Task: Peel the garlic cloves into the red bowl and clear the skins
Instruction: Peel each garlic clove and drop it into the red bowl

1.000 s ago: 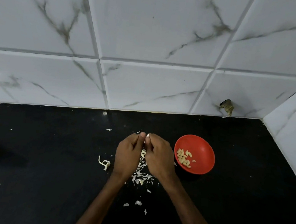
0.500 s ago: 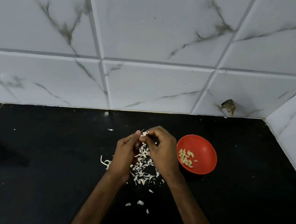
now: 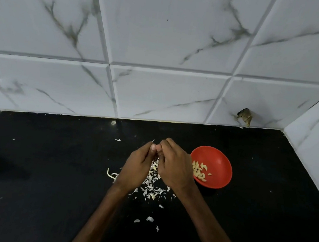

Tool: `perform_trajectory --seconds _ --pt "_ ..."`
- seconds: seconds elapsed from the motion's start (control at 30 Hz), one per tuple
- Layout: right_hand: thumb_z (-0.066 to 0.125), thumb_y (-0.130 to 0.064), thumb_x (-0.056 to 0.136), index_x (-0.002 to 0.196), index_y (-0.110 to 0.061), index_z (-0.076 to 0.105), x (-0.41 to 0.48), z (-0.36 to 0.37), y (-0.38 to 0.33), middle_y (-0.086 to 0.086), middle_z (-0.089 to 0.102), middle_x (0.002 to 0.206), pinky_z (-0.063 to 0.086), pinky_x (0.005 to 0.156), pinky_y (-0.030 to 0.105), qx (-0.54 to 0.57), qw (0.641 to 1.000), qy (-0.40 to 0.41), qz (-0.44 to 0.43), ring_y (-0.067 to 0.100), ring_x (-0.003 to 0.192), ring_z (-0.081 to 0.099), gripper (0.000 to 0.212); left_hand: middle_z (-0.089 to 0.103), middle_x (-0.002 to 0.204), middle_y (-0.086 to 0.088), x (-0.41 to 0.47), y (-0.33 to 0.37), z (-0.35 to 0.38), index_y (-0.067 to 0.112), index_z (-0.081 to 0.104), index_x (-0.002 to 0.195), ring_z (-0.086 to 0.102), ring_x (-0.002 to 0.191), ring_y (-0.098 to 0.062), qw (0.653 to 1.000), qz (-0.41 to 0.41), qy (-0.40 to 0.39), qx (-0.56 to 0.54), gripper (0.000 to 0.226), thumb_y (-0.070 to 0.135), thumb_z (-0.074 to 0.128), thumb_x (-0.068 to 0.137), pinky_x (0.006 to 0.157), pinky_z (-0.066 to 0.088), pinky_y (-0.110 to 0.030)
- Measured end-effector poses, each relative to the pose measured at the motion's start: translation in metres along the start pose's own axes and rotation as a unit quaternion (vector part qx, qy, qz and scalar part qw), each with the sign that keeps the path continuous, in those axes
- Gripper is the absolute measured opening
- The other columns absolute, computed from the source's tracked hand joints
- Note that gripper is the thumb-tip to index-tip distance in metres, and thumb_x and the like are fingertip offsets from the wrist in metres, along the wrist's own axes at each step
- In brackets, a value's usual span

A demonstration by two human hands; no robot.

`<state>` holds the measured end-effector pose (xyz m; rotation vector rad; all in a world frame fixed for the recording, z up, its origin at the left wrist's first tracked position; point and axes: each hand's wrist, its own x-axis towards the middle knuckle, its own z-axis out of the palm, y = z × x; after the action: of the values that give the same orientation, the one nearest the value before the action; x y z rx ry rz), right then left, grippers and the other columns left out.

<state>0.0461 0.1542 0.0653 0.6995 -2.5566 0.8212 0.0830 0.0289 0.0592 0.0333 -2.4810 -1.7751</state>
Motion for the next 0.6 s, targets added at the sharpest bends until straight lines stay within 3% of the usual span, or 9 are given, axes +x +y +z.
perform_trajectory --seconds 0.1,0.2,0.27,0.37,0.43,0.5,0.6 --pt "0.041 -0.026 0.105 0.080 -0.006 0.058 -0.001 0.006 -0.006 -0.001 0.051 0.075 0.037 0.047 0.030 0.065 0.996 0.035 0.048 0.013 0.057 0.046 0.037 0.055 0.067 0.001 0.002 0.007 0.010 0.009 0.059 0.079 0.048 0.062 -0.009 0.996 0.008 0.077 -0.032 0.039 0.026 0.039 0.108 0.058 0.041 -0.027" --pt "0.048 -0.023 0.103 0.080 -0.005 0.062 -0.005 0.006 -0.006 0.004 0.057 0.079 0.042 0.043 0.028 0.009 0.999 0.053 0.003 0.014 0.060 0.052 0.032 0.046 0.065 -0.018 0.001 0.011 0.016 -0.006 0.052 0.074 0.040 0.063 -0.022 0.991 -0.071 0.079 -0.080 0.049 0.027 0.040 0.109 0.060 0.035 -0.036" --pt "0.055 -0.019 0.098 0.080 -0.005 0.064 -0.006 0.004 -0.005 0.005 0.060 0.081 0.041 0.042 0.024 -0.028 0.998 0.053 -0.027 0.014 0.062 0.057 0.024 0.041 0.061 -0.014 0.000 0.011 0.016 -0.003 0.053 0.069 0.037 0.059 -0.022 0.972 -0.158 0.056 -0.163 0.053 0.030 0.040 0.108 0.056 0.035 -0.031" --pt "0.062 -0.016 0.095 0.084 -0.006 0.066 -0.006 0.004 -0.005 0.004 0.063 0.086 0.046 0.043 0.023 -0.049 0.998 0.007 -0.038 0.013 0.064 0.062 0.015 0.034 0.053 0.006 0.003 0.007 0.006 0.021 0.057 0.058 0.027 0.047 -0.006 0.943 -0.239 0.013 -0.234 0.054 0.042 0.042 0.106 0.042 0.025 -0.019" --pt "0.062 -0.017 0.097 0.091 -0.007 0.066 -0.006 0.004 -0.005 0.003 0.064 0.092 0.049 0.048 0.030 -0.047 0.998 -0.048 -0.017 0.017 0.068 0.065 0.012 0.035 0.055 0.002 0.002 0.004 0.001 0.012 0.058 0.066 0.028 0.050 -0.008 0.964 -0.200 0.012 -0.175 0.054 0.046 0.042 0.105 0.046 0.028 -0.021" --pt "0.050 -0.024 0.105 0.096 -0.011 0.063 -0.009 0.005 -0.006 -0.002 0.062 0.094 0.045 0.057 0.030 -0.010 0.996 -0.090 0.023 0.017 0.071 0.062 0.021 0.039 0.053 -0.001 0.001 0.000 0.001 0.007 0.059 0.066 0.031 0.050 -0.010 0.979 -0.161 0.024 -0.121 0.057 0.045 0.042 0.105 0.050 0.030 -0.024" --pt "0.041 -0.029 0.107 0.087 -0.017 0.058 -0.008 0.011 -0.010 -0.008 0.057 0.082 0.043 0.064 0.033 0.063 0.987 -0.105 0.104 0.012 0.071 0.054 0.028 0.039 0.051 -0.004 -0.002 -0.006 0.006 0.001 0.053 0.061 0.032 0.051 -0.014 0.992 -0.105 0.050 -0.050 0.065 0.047 0.039 0.105 0.050 0.028 -0.031"
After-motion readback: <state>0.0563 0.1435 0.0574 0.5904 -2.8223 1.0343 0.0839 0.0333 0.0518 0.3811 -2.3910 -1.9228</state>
